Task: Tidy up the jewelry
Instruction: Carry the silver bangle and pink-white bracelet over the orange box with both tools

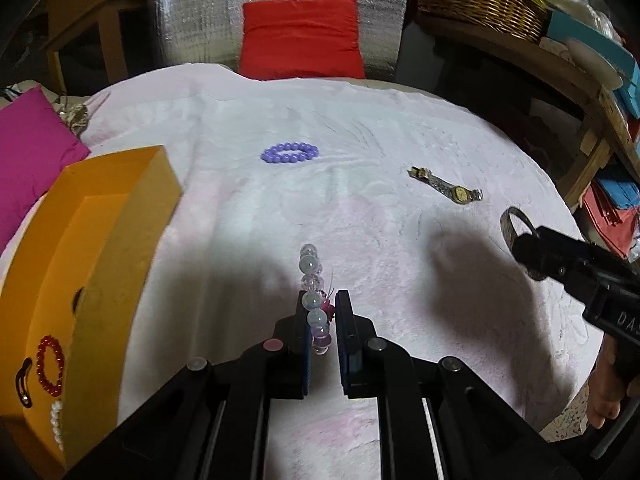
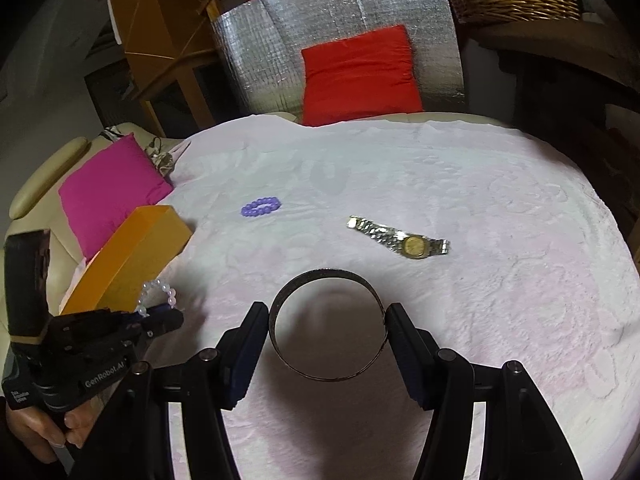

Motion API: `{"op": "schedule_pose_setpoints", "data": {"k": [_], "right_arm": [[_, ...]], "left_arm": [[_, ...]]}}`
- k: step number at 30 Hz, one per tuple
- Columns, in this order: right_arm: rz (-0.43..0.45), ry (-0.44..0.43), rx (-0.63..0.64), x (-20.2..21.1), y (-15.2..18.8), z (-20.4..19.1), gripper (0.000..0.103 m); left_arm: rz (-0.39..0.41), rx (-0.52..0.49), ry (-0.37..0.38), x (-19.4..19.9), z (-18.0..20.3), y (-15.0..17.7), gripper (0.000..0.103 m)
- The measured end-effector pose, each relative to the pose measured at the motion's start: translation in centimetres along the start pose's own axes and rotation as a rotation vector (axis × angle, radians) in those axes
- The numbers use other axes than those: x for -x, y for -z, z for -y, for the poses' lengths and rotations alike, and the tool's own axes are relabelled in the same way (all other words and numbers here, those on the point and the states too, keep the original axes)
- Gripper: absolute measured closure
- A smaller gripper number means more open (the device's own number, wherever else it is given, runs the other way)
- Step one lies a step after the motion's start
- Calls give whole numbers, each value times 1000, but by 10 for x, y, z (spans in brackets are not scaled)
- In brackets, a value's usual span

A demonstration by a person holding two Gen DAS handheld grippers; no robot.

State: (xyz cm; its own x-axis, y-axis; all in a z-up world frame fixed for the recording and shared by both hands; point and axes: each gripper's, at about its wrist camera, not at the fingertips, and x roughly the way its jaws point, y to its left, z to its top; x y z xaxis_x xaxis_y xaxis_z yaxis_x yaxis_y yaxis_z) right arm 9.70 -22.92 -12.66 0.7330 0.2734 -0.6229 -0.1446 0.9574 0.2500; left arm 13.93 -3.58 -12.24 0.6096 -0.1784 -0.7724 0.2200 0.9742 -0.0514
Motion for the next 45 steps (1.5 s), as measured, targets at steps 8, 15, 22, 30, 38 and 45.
{"op": "schedule_pose_setpoints", "data": {"k": [8,15,22,30,38,45], "right_arm": [[2,-20,21,-3,6,-22,39],[-16,-36,14,-14,5,-43,39],[0,-72,43,-20,-15,-81,39],[-6,-132,139,-50,-52,-155,39],[-42,-189,194,-100,-74,-233,39],[-82,-206,218,-144,-84,-277,39]], "left_arm": [[70,19,-37,20,-15,-6,91],[97,59,-64,34,-34,-8,91],[156,82,-130,61,-70,-15,91],[169,148,-258,77,-147,-16,91],[95,166,-375,53,-214,-8,91],[37,177,-413,29,-251,-7,91]]}}
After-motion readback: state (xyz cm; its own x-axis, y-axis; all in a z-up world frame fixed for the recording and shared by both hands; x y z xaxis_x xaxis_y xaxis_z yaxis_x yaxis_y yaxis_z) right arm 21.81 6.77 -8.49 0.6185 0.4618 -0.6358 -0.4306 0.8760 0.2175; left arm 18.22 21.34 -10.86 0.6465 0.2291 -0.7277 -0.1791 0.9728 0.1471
